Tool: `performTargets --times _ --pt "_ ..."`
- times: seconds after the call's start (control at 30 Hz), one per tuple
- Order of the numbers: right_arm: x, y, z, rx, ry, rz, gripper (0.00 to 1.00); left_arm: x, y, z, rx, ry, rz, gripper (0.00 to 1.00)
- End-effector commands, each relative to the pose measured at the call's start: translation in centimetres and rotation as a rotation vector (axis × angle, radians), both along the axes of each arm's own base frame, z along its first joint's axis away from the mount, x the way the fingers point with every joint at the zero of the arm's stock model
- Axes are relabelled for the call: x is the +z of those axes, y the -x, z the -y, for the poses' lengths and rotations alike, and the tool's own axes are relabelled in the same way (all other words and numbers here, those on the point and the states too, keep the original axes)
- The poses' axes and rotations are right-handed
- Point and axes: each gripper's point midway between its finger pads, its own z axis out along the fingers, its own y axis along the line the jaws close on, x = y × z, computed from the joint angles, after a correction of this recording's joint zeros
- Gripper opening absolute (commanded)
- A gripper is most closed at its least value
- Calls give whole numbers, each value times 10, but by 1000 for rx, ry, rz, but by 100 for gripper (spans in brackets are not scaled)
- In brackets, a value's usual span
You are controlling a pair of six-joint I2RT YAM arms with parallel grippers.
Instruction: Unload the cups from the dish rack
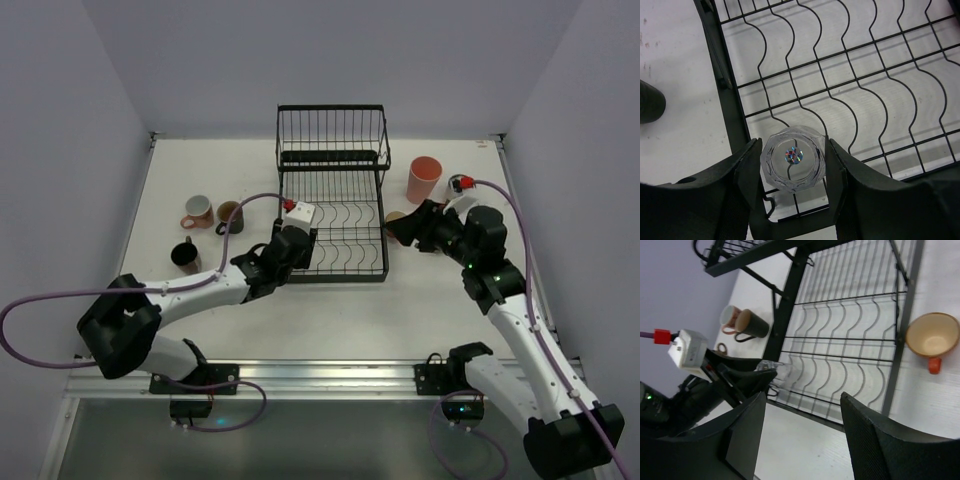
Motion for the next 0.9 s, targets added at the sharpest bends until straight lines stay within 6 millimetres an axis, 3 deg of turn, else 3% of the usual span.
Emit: performTargets --times 0.0,0.03,0.07,0.1,0.23,0.4,0.7,0.83,0.87 --pt "14 17 -23 119 -118 33 64 65 -14 19 -5 171 149 25" --pt "18 19 -27 127 -175 23 64 81 -13 21 -13 211 173 24" --pt "8 23 -32 143 -205 4 64 92 -13 24 -20 245 189 24" --pt "22 20 -37 160 -254 68 64 100 -11 30 -49 280 193 22" --pt "25 33 -58 233 -394 77 64 156 3 45 -130 486 241 18" --pt "47 42 -77 326 -443 180 60 201 28 66 -275 712 226 18" --pt "58 50 -96 426 -517 184 59 248 61 79 -416 962 205 17" --pt "59 57 -100 455 -529 187 59 253 66 79 -431 1003 196 17" --pt "63 59 -100 467 -538 203 55 255 70 81 -455 1014 194 17"
